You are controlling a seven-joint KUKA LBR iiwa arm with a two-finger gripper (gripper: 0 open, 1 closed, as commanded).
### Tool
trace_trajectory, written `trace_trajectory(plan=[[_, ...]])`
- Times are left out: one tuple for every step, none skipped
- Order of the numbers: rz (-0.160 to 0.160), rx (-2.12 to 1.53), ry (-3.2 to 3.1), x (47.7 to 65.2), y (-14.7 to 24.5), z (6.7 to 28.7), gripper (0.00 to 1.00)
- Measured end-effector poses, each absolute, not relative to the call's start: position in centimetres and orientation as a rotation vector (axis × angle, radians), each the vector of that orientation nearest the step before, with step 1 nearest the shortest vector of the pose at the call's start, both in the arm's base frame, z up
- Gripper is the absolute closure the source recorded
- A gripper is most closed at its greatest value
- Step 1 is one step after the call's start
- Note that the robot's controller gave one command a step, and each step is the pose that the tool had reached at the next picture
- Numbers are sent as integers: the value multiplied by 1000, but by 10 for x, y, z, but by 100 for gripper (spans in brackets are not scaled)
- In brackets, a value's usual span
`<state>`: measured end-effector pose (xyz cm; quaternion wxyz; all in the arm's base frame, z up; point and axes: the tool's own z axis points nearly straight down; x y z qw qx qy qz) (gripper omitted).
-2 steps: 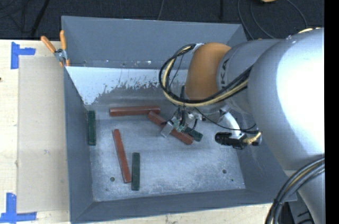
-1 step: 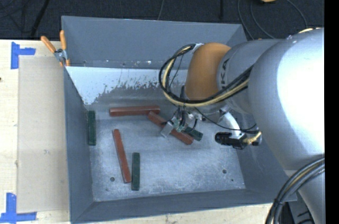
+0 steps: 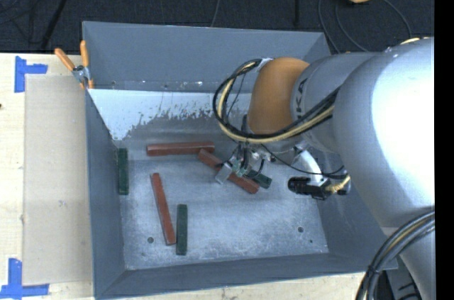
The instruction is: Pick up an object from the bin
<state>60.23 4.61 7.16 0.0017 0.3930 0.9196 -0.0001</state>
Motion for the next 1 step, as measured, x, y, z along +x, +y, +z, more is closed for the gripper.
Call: trace_trajectory(plan=[[0, 1232, 2886, 602, 46, 72, 100]])
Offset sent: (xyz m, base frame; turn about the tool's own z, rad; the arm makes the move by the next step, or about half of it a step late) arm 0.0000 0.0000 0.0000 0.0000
